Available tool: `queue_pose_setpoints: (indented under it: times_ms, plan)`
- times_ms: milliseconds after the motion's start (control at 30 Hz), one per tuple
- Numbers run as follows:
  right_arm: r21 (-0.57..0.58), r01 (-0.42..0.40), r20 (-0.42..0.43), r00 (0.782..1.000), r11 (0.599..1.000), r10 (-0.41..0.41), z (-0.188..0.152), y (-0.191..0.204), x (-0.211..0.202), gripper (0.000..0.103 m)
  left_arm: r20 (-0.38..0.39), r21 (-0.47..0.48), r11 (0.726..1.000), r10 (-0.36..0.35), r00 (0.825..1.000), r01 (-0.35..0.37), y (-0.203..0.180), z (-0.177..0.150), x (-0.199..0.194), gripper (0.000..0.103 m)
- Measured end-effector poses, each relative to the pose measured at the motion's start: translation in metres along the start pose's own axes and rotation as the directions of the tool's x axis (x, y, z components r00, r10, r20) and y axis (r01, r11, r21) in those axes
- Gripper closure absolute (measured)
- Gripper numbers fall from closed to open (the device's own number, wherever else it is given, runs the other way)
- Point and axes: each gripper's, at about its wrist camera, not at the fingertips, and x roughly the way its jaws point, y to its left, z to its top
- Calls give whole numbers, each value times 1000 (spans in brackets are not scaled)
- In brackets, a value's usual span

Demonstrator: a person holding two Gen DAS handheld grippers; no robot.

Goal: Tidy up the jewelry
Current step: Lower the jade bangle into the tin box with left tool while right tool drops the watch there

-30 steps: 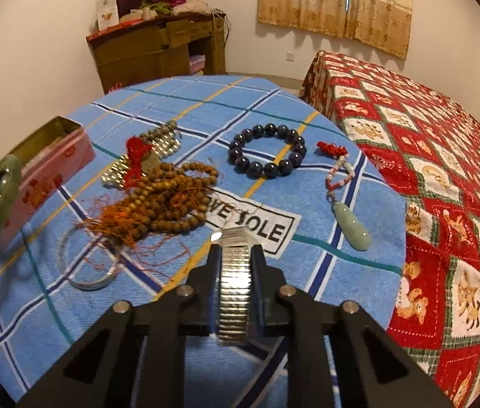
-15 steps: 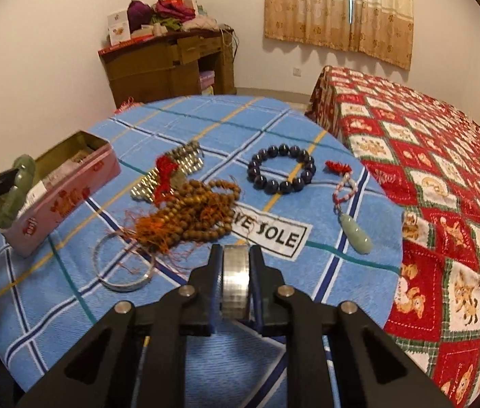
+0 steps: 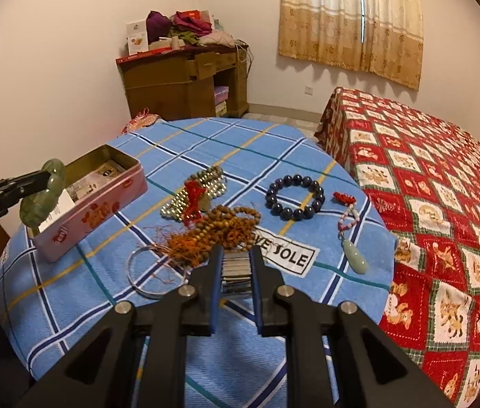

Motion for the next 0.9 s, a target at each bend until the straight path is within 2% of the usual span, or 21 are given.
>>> queue_pose_setpoints:
  times_ms: [433,900]
  plan:
    - [-66,-40,44,998,997,43,27,23,-8,86,11,-11,999,38,999,-37,19,9,-1,97]
    - [-141,-127,67,988,982,137,62,63,5,86,2,-16,996,89,996,-89,42,20,15,97]
